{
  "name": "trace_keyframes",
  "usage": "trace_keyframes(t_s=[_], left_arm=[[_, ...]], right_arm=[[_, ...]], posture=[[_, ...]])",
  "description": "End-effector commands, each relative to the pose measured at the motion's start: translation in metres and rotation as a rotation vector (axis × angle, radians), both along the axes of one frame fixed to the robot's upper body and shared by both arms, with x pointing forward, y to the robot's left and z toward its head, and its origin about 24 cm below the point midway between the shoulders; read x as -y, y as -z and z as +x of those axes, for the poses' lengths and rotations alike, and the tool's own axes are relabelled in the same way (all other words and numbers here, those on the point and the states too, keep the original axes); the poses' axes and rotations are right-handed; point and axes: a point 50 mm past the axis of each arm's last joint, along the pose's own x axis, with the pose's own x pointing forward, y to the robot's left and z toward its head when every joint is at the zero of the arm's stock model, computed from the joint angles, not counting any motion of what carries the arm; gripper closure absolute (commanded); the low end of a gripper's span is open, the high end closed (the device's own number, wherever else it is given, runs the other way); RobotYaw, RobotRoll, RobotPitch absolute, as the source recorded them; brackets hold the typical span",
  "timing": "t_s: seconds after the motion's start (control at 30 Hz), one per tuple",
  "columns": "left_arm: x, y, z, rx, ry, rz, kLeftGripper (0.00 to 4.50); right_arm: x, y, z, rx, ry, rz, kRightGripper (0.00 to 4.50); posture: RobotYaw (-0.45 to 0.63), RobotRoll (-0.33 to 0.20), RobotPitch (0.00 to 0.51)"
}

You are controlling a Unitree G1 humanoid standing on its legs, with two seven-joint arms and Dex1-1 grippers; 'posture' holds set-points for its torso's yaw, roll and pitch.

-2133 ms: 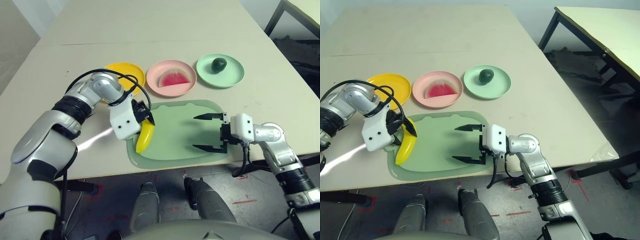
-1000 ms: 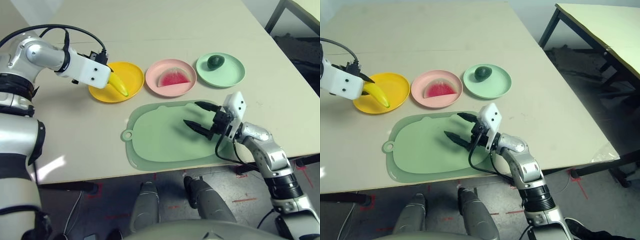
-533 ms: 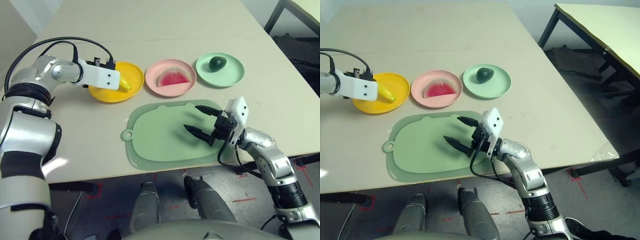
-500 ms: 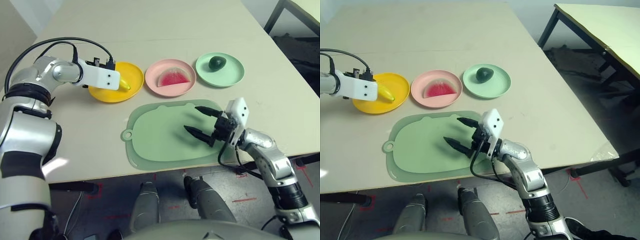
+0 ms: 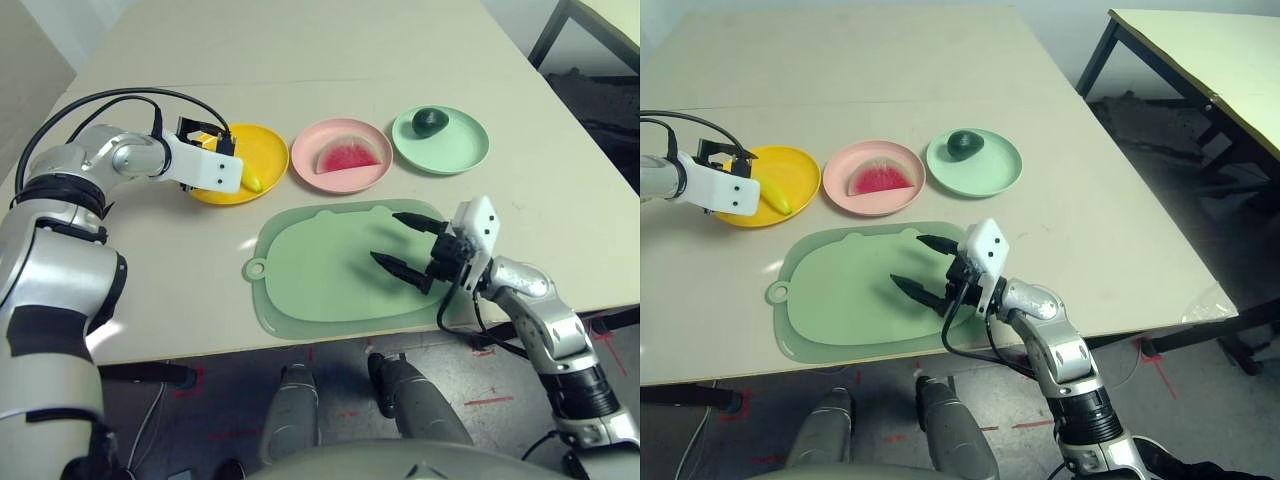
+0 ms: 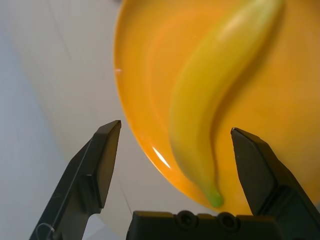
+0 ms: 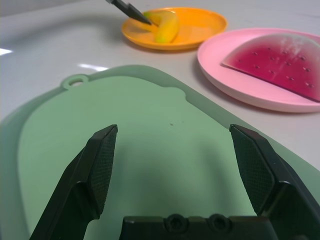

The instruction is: Place the fruits into color-matched plates.

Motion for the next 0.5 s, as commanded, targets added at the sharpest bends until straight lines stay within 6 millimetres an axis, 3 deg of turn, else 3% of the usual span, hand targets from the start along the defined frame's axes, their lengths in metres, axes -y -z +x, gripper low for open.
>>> trace_keyframes(t_s=[0.03,0.2,0.33,0.47,0.5], left_arm=[[-0.006,-0.007,-0.005,0.055,-0.016,-0.260,0.03],[-0.021,-0.010,-0.018,0.123,-0.036,-0.589,0.03],[-0.037,-0.017,-0.048,0.355,-0.151,-1.116,0.03],[-0.053,0.008,-0.092,0.440,-0.414,-1.405,0.03],[-0.056,0.021,-0.103,0.424,-0.476,-1.423,0.03]], right_arm=[[0.022,0.003,0.012,0.025,0.146,-0.042,0.00],[0.052,0.002,0.027,0.062,0.309,-0.075,0.00],[0.101,0.001,0.043,0.058,0.583,-0.045,0.00],[0.130,-0.004,0.049,0.077,0.715,-0.010,0.00],[0.136,-0.006,0.050,0.081,0.738,-0.003,0.00]], posture=[[-0.08,0.000,0.209],[-0.08,0.000,0.216],[-0.06,0.000,0.237],[-0.06,0.000,0.237],[-0.01,0.000,0.254]])
